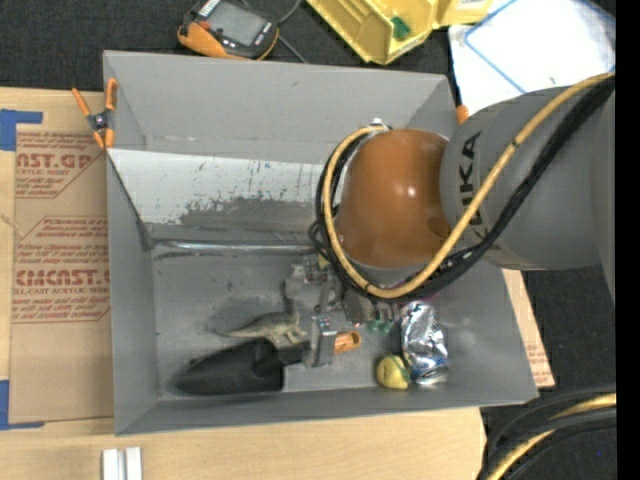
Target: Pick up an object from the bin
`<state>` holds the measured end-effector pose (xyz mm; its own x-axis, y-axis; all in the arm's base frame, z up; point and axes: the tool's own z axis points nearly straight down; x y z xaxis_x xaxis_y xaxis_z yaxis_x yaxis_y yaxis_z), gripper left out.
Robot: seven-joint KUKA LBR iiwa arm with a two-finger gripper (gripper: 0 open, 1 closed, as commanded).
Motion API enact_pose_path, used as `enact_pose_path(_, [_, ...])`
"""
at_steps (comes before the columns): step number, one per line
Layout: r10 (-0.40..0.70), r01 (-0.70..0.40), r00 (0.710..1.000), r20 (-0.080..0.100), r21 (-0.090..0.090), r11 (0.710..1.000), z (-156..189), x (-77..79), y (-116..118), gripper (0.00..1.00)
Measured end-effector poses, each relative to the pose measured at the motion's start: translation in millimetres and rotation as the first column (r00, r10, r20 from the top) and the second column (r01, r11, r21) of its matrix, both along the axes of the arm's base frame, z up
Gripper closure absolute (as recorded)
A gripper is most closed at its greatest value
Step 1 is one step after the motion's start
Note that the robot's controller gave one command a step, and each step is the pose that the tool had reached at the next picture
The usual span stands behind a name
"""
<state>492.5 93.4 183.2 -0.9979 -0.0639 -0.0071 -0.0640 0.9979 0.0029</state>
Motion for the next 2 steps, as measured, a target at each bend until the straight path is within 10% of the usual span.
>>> enact_pose_path(1, [-0.065, 0.065, 0.998, -0.003, -0.001, 0.998, 12, -9.1, 11, 0.00])
enact_pose_path(2, [-0.179, 0.179, 0.984, -0.009, -0.001, 0.984, -71, 1.4, 17, 0.00])
